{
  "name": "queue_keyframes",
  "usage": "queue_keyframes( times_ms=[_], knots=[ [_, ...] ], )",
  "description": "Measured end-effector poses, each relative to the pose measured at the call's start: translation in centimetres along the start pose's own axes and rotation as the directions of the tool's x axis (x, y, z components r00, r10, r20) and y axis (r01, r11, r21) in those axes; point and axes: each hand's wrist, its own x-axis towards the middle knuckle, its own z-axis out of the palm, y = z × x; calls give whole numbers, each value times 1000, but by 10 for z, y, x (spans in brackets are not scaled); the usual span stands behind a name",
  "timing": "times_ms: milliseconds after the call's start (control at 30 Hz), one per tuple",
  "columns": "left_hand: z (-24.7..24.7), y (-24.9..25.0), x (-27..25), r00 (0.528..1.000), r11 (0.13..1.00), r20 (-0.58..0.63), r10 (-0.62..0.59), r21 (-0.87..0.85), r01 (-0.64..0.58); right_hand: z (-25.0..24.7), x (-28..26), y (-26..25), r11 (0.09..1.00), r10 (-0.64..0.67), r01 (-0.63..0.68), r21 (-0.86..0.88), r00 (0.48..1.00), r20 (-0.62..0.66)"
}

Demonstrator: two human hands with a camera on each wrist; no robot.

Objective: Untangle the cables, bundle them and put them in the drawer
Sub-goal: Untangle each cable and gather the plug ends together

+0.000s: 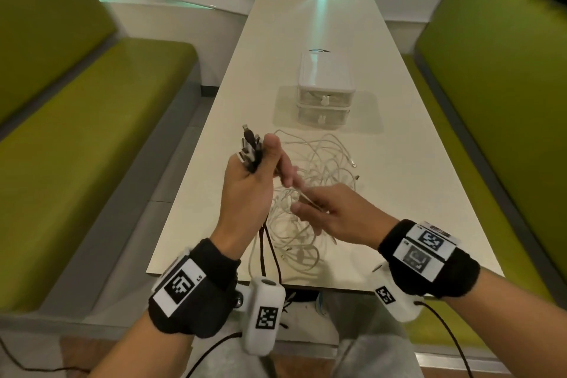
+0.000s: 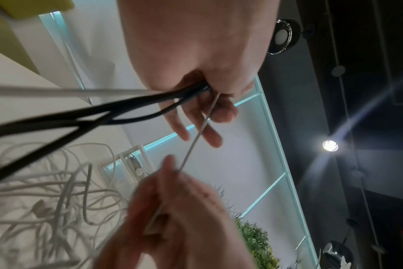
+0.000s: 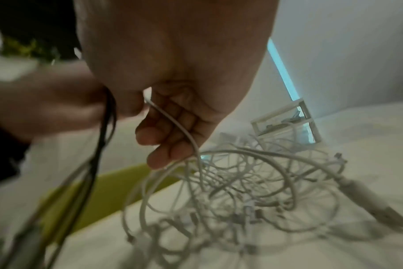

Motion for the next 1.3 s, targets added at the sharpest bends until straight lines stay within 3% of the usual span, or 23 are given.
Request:
queue_keyframes(
  times_ms=[100,233,333,433,567,667,767,833,900,1000,1100,1200,1300],
  knots=[
    [0,3,-5,999,994,37,16,-105,-12,6,9,12,988,-6,16,-155,998,65],
    [-3,26,-6,982,962,95,163,-235,-137,0,22,14,956,-81,70,-283,996,-28],
    [-10,57,0,954,926,117,275,-297,-231,-8,27,20,951,-14,-22,-310,993,-114],
    [-17,67,7,945,933,107,310,-228,-280,-13,28,20,955,77,-120,-271,984,-163],
    [-18,25,10,974,972,121,192,118,-206,-6,24,14,966,106,-148,-211,975,-198],
    [-14,-17,4,987,917,156,48,384,-105,0,22,16,944,136,-182,-274,975,-178],
    [-5,-38,-3,987,904,135,-90,427,25,1,21,16,930,156,-202,-307,974,-166],
    [1,-46,-3,987,889,120,-111,456,45,0,18,15,927,158,-210,-310,970,-184],
    [6,-48,-3,986,871,120,-118,490,44,-1,15,15,954,149,-199,-224,964,-221],
    [11,-48,-4,976,791,197,-94,610,-47,2,16,14,977,211,-201,69,945,-249],
    [10,-52,-3,964,744,245,-104,662,-88,7,18,23,963,261,-239,128,945,-198],
    [11,-51,-1,951,770,274,-145,635,-65,10,21,30,958,285,-284,32,944,-168],
    [9,-48,2,963,894,226,-148,446,32,9,19,26,981,191,-182,66,965,-177]
  ],
)
